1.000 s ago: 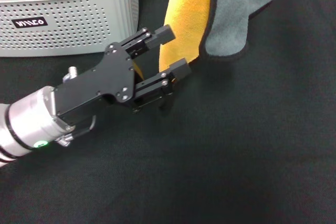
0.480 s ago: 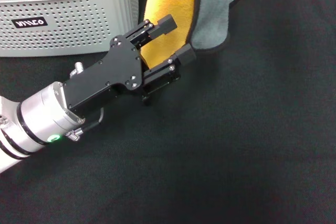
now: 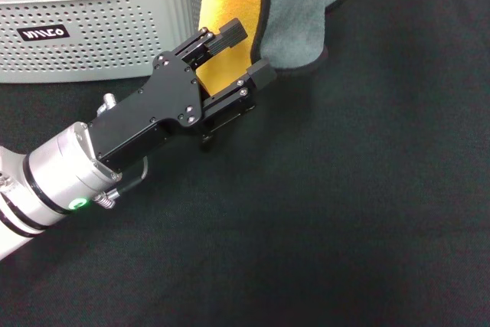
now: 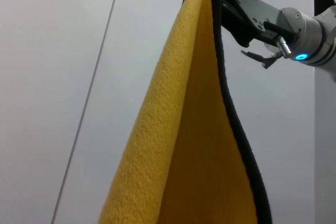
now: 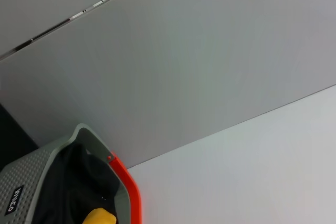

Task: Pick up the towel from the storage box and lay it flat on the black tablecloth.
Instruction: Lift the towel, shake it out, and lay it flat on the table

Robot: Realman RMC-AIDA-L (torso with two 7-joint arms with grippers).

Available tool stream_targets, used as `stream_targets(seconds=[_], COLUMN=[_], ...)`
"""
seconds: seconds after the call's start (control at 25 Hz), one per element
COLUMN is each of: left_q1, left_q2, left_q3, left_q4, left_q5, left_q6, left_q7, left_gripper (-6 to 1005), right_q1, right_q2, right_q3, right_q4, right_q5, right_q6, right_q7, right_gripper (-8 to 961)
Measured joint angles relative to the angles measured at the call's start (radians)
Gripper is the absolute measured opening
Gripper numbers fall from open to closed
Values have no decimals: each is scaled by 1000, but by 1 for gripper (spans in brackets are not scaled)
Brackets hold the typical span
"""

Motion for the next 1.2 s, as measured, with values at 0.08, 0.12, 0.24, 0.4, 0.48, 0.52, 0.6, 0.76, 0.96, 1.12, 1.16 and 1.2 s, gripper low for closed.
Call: stream_targets(seconds=[0.08, 0.12, 0.24, 0.4, 0.48, 0.52, 0.6, 0.76, 0.96, 1.12, 1.16, 1.2], left_q1=[3, 4, 4, 3, 2, 1, -1, -2, 5, 7, 7, 7], left_q2=[0, 0, 0, -1, -2, -2, -2, -1, 0, 2, 2, 2], left_q3=[-1, -1, -2, -2, -2, -2, 0, 5, 8, 9, 10, 10], left_q4=[-1, -2, -9, -28, -41, -46, -49, -50, -50, -50, -50, -50], left_q5=[0, 0, 0, -28, -42, -45, -46, -40, -36, -35, -35, -35], left_q6=[0, -1, -4, -5, -6, -6, -7, -8, -4, 0, 0, 1], left_q7=[0, 0, 4, 14, 15, 15, 15, 15, 12, 8, 8, 8], left_gripper=[703, 703, 703, 588, 511, 490, 448, 365, 280, 276, 275, 275], right_q1=[0, 0, 0, 0, 0, 1, 1, 6, 18, 33, 35, 37], right_q2=[0, 0, 0, 1, 1, 1, 1, 3, 18, 43, 45, 47], right_q3=[0, 0, 0, -6, -8, -8, -8, -8, -9, -17, -19, -24], right_q4=[-6, -8, -15, -21, -21, -21, -22, -22, -22, -22, -22, -22], right_q5=[0, 0, 0, 0, 0, 0, 0, -7, -49, -97, -104, -111], right_q6=[2, 2, 1, 0, 1, 2, 6, 28, 41, 43, 45, 48], right_q7=[1, 2, 5, 8, 8, 8, 8, 8, 8, 4, 3, 2], right_gripper=[2, 1, 1, 1, 1, 1, 1, 2, 2, 2, 2, 2])
